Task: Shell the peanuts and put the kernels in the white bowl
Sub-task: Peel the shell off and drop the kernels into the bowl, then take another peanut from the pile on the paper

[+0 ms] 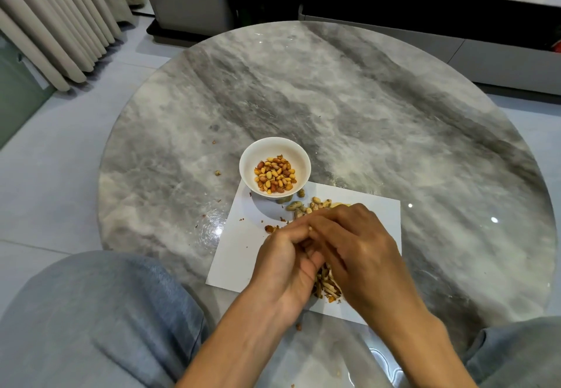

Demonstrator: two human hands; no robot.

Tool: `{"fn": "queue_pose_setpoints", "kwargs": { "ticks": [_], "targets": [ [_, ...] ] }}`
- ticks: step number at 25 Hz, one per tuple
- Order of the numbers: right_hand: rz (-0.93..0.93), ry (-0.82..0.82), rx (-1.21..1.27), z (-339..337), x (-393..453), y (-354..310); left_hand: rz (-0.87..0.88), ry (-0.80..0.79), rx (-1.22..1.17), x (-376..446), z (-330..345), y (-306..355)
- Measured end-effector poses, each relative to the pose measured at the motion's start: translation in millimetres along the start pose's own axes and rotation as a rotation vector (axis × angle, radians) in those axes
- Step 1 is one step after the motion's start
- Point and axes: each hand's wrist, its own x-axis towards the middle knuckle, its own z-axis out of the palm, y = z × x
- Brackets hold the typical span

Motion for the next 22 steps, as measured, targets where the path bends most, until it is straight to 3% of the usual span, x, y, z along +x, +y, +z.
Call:
{"fn": "queue_pose_setpoints", "kwargs": {
  "ticks": [7,16,20,22],
  "targets": [
    [0.055,-0.271,0.078,-22,11,14,-0.084,0.067,-0.041,2,-2,-2],
    [0.238,-0.215,0.351,-23,8,14,-0.060,0.067,0.000,0,-1,-1],
    [0.489,-0.059,0.441,-27,7,20,-0.077,0.080,-0.017,-1,0,1],
    [0.580,-0.097,0.417,-26,6,22,-0.086,0.097,-0.025,-1,-1,1]
  ]
}}
